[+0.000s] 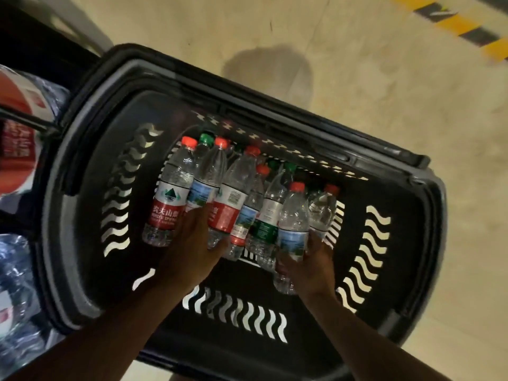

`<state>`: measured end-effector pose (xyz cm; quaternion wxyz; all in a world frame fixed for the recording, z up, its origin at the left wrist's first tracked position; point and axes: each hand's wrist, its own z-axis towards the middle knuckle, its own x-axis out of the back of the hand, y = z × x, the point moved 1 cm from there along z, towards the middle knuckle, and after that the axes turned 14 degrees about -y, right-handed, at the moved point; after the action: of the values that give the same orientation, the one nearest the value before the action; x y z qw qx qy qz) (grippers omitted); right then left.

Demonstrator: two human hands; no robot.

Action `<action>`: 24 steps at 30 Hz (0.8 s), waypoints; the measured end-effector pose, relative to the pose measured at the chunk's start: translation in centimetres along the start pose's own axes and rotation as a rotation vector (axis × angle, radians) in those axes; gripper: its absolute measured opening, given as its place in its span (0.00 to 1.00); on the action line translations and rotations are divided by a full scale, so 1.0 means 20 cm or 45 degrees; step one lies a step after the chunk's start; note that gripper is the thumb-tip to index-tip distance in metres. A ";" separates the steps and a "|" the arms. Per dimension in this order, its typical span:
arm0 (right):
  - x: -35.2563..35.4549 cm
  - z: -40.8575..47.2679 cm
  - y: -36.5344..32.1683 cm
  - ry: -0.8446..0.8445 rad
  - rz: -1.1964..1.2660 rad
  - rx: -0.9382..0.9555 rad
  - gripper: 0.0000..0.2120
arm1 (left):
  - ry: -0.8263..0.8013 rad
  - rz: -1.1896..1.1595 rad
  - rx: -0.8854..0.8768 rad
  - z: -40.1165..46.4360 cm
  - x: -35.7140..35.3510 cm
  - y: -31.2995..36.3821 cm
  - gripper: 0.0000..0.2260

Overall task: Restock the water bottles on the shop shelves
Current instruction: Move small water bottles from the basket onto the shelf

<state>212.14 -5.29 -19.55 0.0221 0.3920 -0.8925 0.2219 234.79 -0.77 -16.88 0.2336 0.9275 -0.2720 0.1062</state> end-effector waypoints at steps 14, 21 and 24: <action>0.17 -0.01 -0.11 -0.464 0.442 -0.042 0.22 | 0.299 -0.042 0.280 0.13 -0.12 0.16 0.33; 0.14 0.06 -0.13 -0.409 0.610 -0.090 0.23 | 0.214 0.030 0.302 0.18 -0.11 0.18 0.38; 0.10 0.10 -0.10 -0.368 0.630 -0.027 0.24 | 0.251 -0.072 0.288 0.20 -0.15 0.21 0.41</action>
<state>212.55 -8.71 -20.15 -0.1561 0.1896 -0.9572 0.1529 230.22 -4.42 -19.80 0.1560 0.9402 -0.2078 0.2203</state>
